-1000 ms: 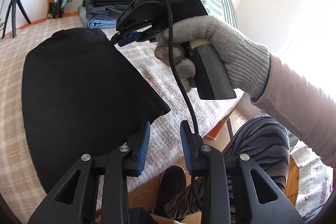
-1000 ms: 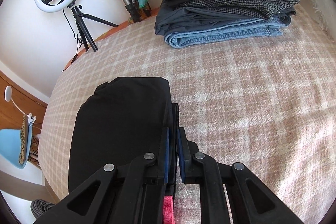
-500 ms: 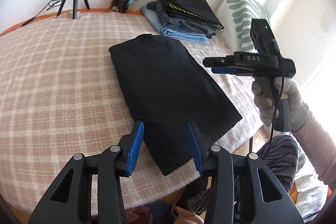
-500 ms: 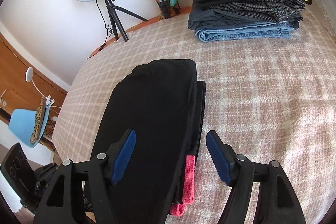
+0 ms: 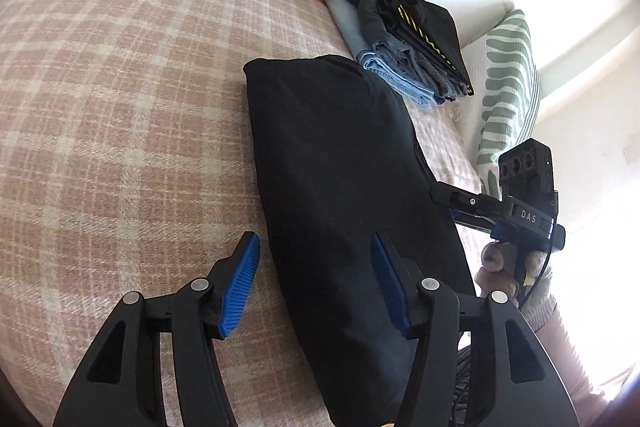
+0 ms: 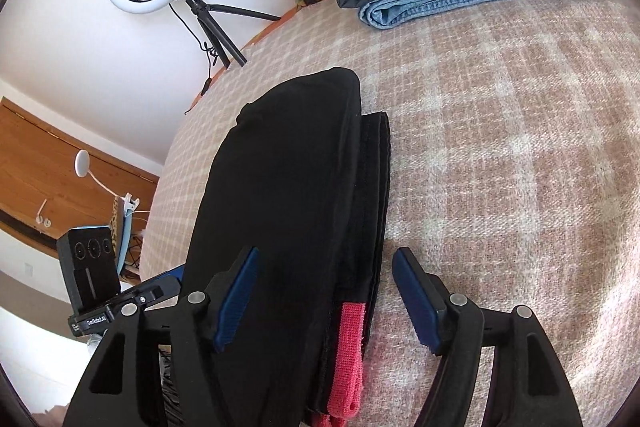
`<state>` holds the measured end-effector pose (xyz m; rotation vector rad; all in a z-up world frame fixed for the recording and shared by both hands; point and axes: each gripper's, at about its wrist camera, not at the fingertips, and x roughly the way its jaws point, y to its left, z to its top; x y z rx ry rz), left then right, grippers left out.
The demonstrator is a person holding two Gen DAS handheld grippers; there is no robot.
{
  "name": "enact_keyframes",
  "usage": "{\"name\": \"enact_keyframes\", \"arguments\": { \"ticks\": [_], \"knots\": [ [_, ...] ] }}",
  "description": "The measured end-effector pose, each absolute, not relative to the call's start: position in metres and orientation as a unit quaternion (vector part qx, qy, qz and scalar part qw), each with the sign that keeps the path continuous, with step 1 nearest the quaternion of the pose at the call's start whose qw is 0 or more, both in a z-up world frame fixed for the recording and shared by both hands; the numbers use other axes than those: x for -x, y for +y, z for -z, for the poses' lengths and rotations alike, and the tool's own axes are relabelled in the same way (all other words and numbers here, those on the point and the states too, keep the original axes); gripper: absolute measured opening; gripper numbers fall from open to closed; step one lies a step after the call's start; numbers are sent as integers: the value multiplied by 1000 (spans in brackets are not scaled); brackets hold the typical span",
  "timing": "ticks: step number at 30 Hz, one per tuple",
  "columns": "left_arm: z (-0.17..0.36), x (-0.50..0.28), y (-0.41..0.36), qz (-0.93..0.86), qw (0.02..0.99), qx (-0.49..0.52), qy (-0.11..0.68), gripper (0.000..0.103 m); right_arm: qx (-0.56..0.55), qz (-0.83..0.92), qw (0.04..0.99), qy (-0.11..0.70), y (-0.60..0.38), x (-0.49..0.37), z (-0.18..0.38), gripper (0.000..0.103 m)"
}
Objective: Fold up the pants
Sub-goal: 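Grasp the folded black trouser bundle with both grippers at one end, then lift the bundle with both grippers and carry it toward the clothes stack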
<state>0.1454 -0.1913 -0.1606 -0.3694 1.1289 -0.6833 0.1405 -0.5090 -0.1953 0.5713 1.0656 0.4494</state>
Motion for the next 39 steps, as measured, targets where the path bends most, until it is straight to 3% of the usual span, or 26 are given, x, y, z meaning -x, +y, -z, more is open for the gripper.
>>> {"name": "enact_keyframes", "arguments": {
  "ticks": [2,4,11,13,20,26,31,35,39],
  "knots": [
    [166,-148,-192,316,770,174,527,54,-269,-227,793,497,-508,-139,198,68],
    [168,-149,-192,319,769,178,524,54,-271,-243,787,497,-506,-139,200,58],
    [169,-155,-206,336,769,163,519,48,-288,-271,776,491,-505,-141,207,57],
    [169,-156,-210,335,772,161,515,47,-284,-273,777,491,-500,-142,207,50],
    [165,-156,-214,321,785,156,507,23,-255,-258,798,481,-486,-138,198,35],
    [144,-143,-223,318,814,103,475,13,-201,-232,840,448,-469,-126,168,26],
    [125,-134,-234,326,829,71,450,12,-172,-209,862,428,-463,-115,153,20],
    [130,-138,-234,324,825,73,458,12,-186,-202,856,438,-470,-113,156,20],
    [139,-141,-227,317,820,92,467,12,-190,-191,839,473,-479,-123,172,43]
  ]
}}
